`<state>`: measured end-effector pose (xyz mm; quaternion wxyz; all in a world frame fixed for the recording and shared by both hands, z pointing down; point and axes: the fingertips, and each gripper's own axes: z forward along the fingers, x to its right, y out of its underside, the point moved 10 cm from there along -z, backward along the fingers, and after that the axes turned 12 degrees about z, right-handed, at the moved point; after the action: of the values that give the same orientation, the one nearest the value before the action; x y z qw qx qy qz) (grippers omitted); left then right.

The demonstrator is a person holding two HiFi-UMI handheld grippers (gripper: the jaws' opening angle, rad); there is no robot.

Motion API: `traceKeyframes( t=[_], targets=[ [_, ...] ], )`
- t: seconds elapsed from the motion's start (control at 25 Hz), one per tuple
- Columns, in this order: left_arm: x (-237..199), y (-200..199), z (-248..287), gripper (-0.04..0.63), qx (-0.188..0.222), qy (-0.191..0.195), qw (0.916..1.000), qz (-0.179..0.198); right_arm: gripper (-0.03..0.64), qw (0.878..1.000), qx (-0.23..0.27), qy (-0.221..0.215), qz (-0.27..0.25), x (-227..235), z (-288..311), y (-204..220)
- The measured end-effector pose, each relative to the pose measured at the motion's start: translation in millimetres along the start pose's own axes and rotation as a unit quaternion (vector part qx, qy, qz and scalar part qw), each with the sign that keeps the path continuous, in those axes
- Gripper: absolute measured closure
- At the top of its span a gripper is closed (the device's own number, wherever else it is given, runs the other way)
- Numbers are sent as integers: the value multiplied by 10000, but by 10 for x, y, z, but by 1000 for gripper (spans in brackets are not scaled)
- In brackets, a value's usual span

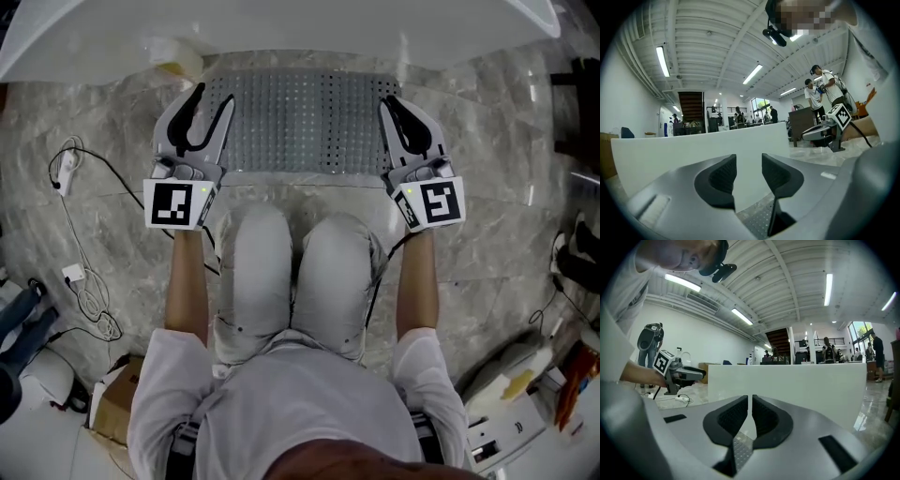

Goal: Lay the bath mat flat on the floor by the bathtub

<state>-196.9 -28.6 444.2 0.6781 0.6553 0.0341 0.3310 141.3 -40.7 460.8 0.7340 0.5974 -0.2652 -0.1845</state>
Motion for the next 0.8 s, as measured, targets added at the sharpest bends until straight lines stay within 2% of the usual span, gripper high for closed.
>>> traceKeyframes(
  t=[0.28, 0.64, 0.8],
  targets=[
    [-232, -1128, -207, 512, 27, 25, 9995, -299, 607, 9991, -159, 134, 361, -278, -309, -1034],
    [-702, -2919, -546, 544, -15, 107, 9991, -416, 614, 9989, -141, 189, 398, -635, -760, -2835],
    [-880, -3651, -740, 590, -1, 181, 9991, -382, 614, 9992, -192, 158, 323, -834, -962, -3575]
  ],
)
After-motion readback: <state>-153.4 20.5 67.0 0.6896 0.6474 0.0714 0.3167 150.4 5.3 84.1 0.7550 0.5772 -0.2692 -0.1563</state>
